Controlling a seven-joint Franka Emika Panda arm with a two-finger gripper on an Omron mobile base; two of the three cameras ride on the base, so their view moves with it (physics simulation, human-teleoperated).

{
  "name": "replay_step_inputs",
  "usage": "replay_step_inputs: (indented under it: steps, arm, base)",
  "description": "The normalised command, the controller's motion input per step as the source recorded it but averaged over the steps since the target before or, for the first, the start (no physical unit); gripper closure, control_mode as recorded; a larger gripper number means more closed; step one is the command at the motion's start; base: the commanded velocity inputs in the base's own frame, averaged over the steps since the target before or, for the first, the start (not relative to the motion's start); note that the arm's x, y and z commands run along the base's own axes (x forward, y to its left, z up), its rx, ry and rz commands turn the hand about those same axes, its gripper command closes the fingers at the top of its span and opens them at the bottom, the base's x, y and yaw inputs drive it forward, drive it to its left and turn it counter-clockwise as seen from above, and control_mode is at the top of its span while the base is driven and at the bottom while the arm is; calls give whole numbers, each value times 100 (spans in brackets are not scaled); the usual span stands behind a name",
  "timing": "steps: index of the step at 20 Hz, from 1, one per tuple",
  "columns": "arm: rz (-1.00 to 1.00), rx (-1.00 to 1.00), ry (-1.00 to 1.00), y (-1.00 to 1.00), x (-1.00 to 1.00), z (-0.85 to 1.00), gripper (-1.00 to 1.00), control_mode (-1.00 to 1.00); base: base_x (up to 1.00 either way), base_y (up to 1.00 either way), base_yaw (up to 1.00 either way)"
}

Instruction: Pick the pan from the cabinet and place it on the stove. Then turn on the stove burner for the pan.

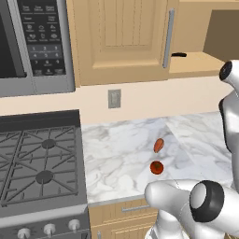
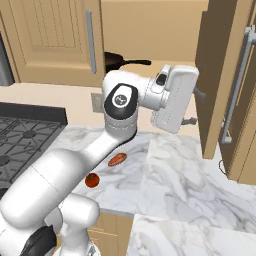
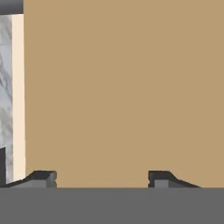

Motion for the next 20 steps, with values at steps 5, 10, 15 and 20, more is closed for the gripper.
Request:
replay_step_inputs:
  steps: [5,10,15,20]
  arm:
    - [1,0,0,-14,-8,-2,-100,-100]
    - [5,0,-12,90,-51,-6,-100,-100]
    - [1,0,-16,100,-45,-5,-100,-100]
    - [4,3,-20,100,-39,0,-100,-100]
  base:
    - [0,0,0]
    - [0,0,0]
    - [0,0,0]
    - [0,0,0]
